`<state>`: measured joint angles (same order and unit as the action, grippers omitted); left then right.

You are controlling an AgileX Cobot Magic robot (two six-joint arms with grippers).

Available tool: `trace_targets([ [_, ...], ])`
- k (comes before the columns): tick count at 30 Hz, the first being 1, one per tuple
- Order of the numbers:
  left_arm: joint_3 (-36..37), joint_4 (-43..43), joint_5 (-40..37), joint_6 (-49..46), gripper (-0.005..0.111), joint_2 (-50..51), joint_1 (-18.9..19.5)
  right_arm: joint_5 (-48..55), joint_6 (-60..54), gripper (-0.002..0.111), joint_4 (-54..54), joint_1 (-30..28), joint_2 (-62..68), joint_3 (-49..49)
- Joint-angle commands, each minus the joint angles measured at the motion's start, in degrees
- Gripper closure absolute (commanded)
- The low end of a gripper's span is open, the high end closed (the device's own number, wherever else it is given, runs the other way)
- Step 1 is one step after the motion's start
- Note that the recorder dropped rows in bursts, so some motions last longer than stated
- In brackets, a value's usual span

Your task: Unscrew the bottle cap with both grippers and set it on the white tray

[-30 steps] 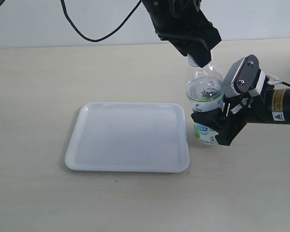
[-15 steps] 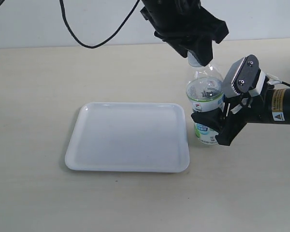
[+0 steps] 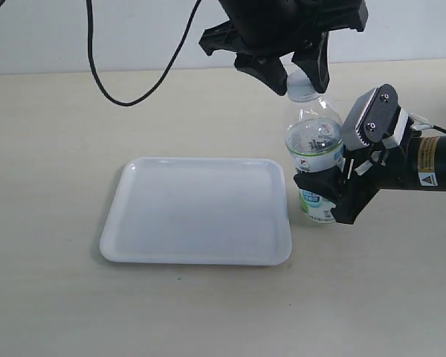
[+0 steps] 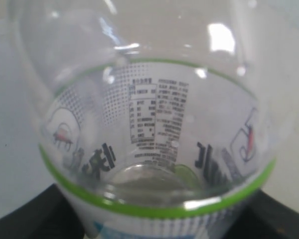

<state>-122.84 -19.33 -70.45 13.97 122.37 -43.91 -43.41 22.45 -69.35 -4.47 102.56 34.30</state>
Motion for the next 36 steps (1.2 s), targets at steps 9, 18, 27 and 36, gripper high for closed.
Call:
trace_targets([
  [9,0.2,0.23,0.49,20.67,0.107,-0.15,-0.1,0.13,-0.27,0.108,-1.27,-0.16,-0.18,0.11],
  [18,0.2,0.13,0.49,12.69,0.104,0.14,-0.1,0.13,-0.27,0.108,-1.27,-0.16,-0.18,0.11],
  [27,0.2,0.26,0.49,-0.09,0.022,0.14,-0.1,0.24,-0.13,0.108,-1.27,-0.16,-0.18,0.11],
  [36,0.2,1.34,0.49,-24.15,0.005,0.14,-0.1,0.36,0.0,0.108,-1.27,-0.16,-0.18,0.11],
])
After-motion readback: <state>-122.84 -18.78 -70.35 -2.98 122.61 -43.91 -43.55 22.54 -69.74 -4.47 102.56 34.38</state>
